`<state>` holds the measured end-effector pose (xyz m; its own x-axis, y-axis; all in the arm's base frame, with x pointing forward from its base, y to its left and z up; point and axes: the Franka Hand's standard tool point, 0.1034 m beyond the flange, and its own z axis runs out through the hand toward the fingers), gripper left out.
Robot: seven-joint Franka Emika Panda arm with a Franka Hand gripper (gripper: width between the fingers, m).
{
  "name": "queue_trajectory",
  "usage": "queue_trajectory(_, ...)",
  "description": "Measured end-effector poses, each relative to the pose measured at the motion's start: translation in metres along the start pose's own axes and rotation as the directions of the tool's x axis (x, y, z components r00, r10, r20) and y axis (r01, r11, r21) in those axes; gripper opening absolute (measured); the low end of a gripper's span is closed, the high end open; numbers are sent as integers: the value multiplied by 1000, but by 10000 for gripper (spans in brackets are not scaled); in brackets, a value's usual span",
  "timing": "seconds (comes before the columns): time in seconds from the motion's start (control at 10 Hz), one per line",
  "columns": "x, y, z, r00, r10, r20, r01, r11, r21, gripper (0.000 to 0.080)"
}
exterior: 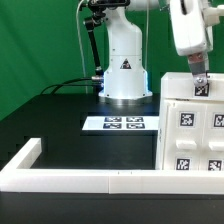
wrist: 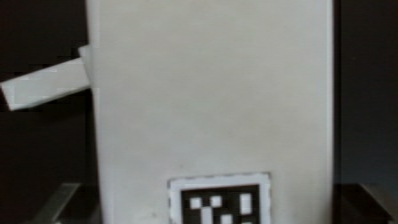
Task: Assemble cabinet
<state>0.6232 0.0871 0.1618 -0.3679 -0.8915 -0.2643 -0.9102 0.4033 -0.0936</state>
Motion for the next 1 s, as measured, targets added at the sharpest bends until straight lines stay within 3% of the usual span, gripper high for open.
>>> queue_trajectory(0.2,0,-1,0,996,86,14,-86,996,4,560)
queue_trajectory(0.4,-1,-1,0,998,55,14,-55,998,4,753)
queue_trajectory(0.5,-4,-2,-6,1000,-4,25,4,1000,9,785)
queue_trajectory(0.8,-18,-6,-27,996,-56,62,54,998,42,797)
queue_trajectory(0.9,-21,-8,-29,996,-59,66,55,997,60,796)
queue_trajectory(1.0,-21,-8,-28,995,-78,63,75,995,59,796)
